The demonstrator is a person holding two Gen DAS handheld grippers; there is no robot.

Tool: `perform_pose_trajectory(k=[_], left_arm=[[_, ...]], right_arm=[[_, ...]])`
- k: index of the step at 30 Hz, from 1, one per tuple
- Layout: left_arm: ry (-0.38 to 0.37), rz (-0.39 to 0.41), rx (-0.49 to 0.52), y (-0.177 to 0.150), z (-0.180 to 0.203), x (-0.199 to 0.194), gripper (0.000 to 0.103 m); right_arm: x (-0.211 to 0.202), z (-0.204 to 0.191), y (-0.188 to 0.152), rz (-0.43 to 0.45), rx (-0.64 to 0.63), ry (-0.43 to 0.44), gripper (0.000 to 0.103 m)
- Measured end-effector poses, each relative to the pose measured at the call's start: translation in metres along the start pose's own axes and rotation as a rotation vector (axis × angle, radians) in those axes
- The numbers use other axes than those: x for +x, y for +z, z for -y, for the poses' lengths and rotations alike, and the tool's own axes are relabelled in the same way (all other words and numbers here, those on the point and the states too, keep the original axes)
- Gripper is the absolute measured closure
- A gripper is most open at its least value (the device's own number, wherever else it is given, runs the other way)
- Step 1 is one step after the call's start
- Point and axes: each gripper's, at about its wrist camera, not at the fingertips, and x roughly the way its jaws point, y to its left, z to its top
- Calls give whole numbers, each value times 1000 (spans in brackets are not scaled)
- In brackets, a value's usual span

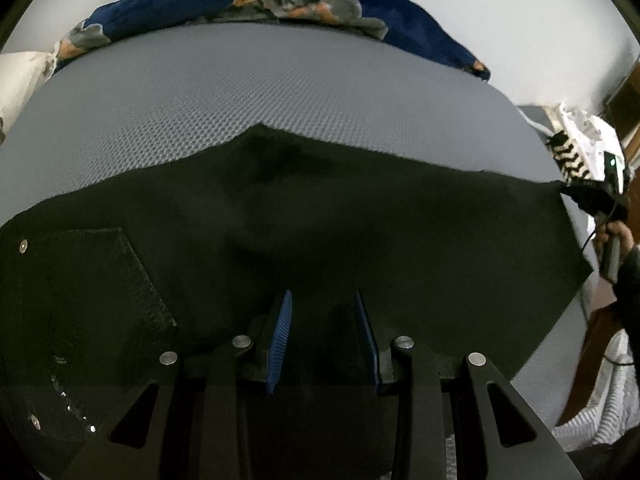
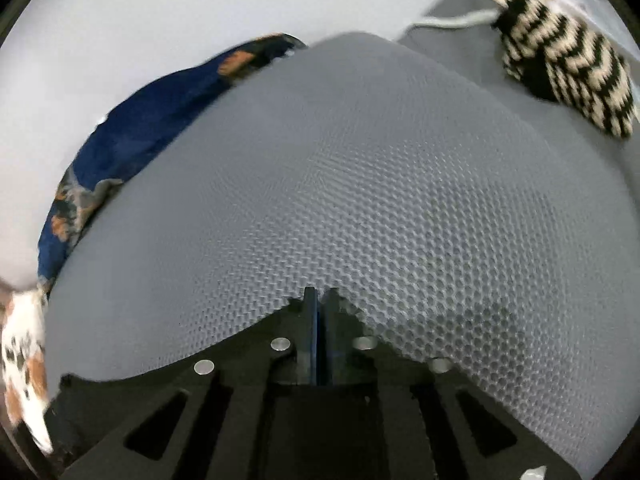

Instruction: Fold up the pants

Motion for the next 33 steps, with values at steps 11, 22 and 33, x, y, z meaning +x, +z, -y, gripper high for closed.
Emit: perform_pose_trajectory(k=[11,22,33], left_arm=[[-42,7,35,-5,6,-6,69],[-68,1,102,-28,16,-12,69],[-105,-1,68,-39,4,-15,69]], right_arm=[[-83,28,-56,22,71,-8,87],[-86,47,-134,-77,196,-24,79],[-84,41,-140,-38,236,-83,93]])
